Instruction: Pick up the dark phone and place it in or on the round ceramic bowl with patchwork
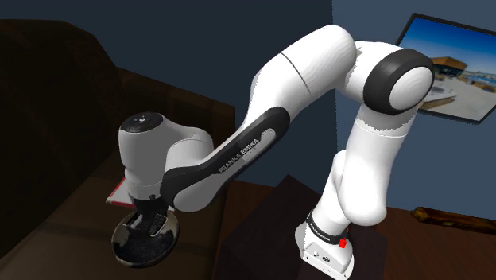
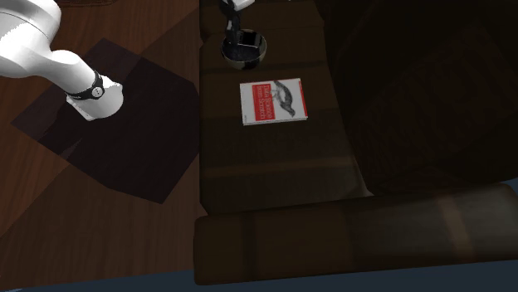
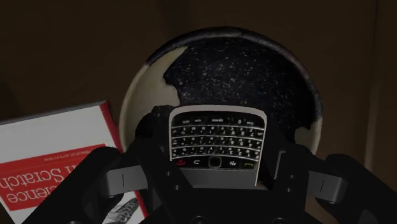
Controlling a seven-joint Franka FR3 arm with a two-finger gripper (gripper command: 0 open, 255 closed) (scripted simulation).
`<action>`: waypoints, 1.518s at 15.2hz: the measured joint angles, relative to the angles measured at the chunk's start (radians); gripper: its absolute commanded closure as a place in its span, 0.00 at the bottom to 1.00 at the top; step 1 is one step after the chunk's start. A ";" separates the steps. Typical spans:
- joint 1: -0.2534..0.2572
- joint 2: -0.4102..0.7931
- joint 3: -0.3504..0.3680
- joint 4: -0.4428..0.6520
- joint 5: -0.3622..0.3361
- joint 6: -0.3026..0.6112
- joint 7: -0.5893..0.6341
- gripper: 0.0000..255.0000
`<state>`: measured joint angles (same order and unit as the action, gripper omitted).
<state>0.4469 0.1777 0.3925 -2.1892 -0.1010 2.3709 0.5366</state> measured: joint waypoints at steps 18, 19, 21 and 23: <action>-0.001 -0.027 0.007 0.008 0.015 -0.031 -0.005 0.00; 0.000 -0.039 0.010 0.020 0.022 -0.053 -0.007 0.00; -0.005 -0.059 0.010 0.025 0.035 -0.077 -0.021 0.00; -0.006 -0.065 0.010 0.025 0.038 -0.083 -0.023 0.00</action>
<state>0.4413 0.1131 0.4030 -2.1638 -0.0625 2.2877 0.5135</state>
